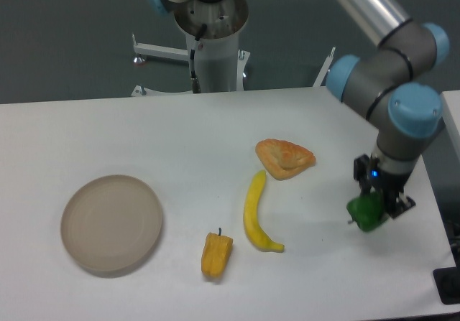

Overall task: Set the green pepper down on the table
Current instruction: 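Carry the green pepper in the gripper up and toward the bread slice, then lower the green pepper onto the table beside the bread slice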

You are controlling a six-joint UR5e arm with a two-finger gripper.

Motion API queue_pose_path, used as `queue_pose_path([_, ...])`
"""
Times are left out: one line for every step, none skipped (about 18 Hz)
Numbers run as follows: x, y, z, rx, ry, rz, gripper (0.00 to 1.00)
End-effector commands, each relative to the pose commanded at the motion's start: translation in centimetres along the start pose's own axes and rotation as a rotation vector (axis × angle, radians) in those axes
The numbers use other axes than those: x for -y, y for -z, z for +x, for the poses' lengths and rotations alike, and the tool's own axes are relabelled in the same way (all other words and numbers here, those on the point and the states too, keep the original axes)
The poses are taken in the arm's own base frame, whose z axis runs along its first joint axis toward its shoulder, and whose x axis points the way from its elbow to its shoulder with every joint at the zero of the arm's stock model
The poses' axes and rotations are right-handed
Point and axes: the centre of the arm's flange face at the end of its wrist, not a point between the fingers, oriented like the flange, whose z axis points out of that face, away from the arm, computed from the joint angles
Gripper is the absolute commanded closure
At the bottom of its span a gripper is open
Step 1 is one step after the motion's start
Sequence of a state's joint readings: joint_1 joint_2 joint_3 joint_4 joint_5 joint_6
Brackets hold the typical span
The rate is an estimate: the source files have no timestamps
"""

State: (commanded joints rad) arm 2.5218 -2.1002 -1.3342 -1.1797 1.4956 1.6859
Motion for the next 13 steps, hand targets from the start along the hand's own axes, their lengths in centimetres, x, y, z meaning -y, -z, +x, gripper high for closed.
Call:
queue_pose_path([-0.1,-0.5,0.7,-0.012,0.004,0.001,0.68])
queue_pose_path([-0.1,-1.0,1.4,-0.025,0.008,0.004,0.68])
queue_pose_path([-0.1,-1.4,1.7,-0.032,0.012,0.017,0.68])
queue_pose_path([-0.1,-1.8,1.8,-0.035,0.027,0.048,0.68])
queue_pose_path([0.2,-2.2,1.8,-0.038,0.033,0.083,0.68])
queue_pose_path([-0.1,-2.6,1.7,-0.042,0.054,0.109,0.68])
queue_pose_path([-0.4,-3.0,1.6,-0.047,0.080,0.124,0.68])
queue_pose_path([-0.7,-3.6,1.5,-0.056,0.112,0.130,0.68])
queue_pose_path([-1.0,-4.2,1.3,-0.065,0.149,0.148,0.68])
queue_pose_path([-1.3,-4.6,1.2,-0.070,0.181,0.167,0.68])
queue_pose_path([-1.5,-5.1,1.1,-0.078,0.201,0.182,0.68])
queue_pose_path([-1.8,-5.3,1.1,-0.080,0.208,0.184,0.68])
queue_pose_path([-2.3,-5.7,1.0,-0.085,0.214,0.184,0.68])
